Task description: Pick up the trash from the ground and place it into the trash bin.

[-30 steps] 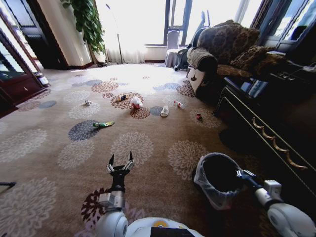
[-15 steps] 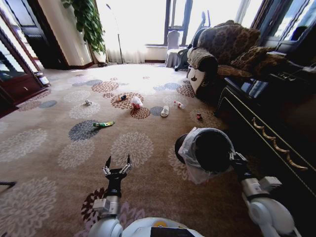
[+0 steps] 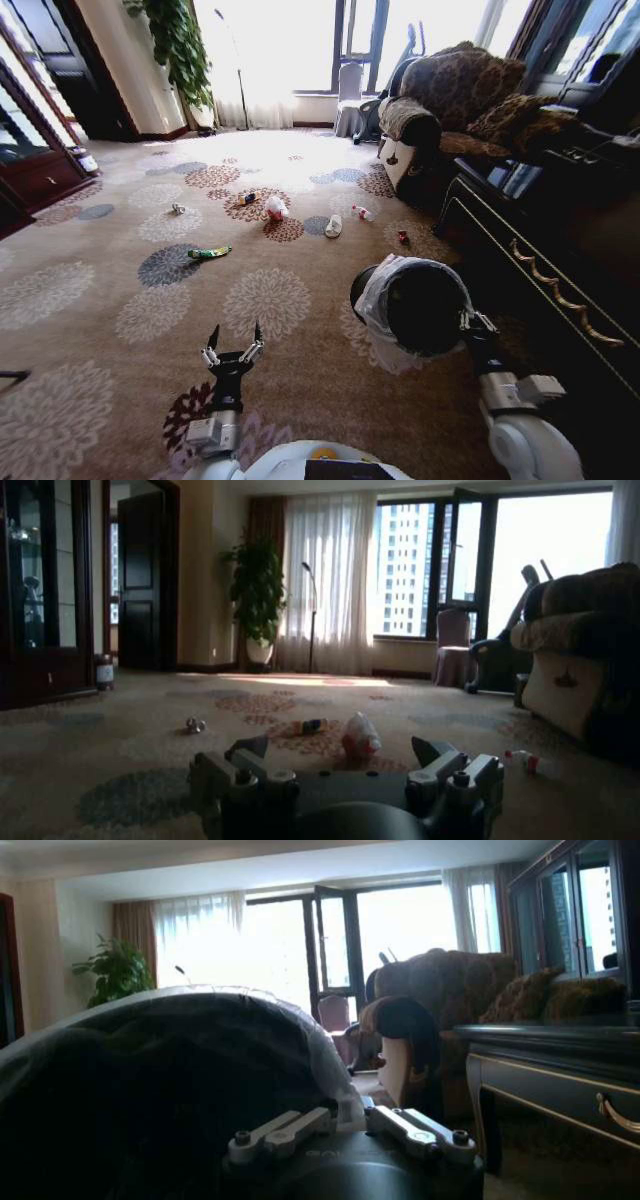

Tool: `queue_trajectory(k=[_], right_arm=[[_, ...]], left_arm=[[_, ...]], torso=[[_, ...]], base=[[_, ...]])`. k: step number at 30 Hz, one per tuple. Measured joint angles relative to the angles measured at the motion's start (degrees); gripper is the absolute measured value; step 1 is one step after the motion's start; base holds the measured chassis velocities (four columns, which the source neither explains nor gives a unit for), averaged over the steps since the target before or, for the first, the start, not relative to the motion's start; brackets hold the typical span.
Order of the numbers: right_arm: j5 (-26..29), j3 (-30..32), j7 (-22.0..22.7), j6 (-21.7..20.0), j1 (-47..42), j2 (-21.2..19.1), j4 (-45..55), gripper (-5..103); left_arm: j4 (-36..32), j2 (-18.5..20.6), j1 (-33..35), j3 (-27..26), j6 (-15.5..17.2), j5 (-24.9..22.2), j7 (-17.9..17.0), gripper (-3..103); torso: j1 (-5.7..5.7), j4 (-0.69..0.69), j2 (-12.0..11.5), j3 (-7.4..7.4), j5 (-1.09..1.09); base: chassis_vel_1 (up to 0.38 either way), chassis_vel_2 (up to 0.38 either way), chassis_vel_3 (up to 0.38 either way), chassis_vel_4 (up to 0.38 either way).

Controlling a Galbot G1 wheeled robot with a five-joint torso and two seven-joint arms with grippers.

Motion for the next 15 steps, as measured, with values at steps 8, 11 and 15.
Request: queue_trajectory(k=[8, 11, 15], right_arm=[[0.35, 0.39, 0.02, 2.42, -1.20, 1.03, 0.24, 0], [0.10, 0.81, 0.02, 2.61, -1.42, 1.18, 0.25, 0], [-0.02, 1.00, 0.02, 2.64, -1.64, 1.44, 0.12, 0]], left_arm=[[1.27, 0.84, -0.54, -0.31, 0.34, -0.94, 0.51, 100], [1.51, 0.76, -0.73, -0.06, 0.38, -0.87, 3.19, 100], [2.00, 0.93, -1.18, -0.11, 0.29, -0.83, 4.77, 100]], torso=[[0.02, -0.01, 0.00, 0.02, 0.00], [0.05, 0.01, -0.01, 0.04, 0.02], [0.04, 0.00, -0.01, 0.03, 0.01]], base=[[-0.212, 0.209, 0.210, -0.211], [-0.166, 0.197, 0.191, -0.173], [-0.067, 0.070, 0.053, -0.051]])
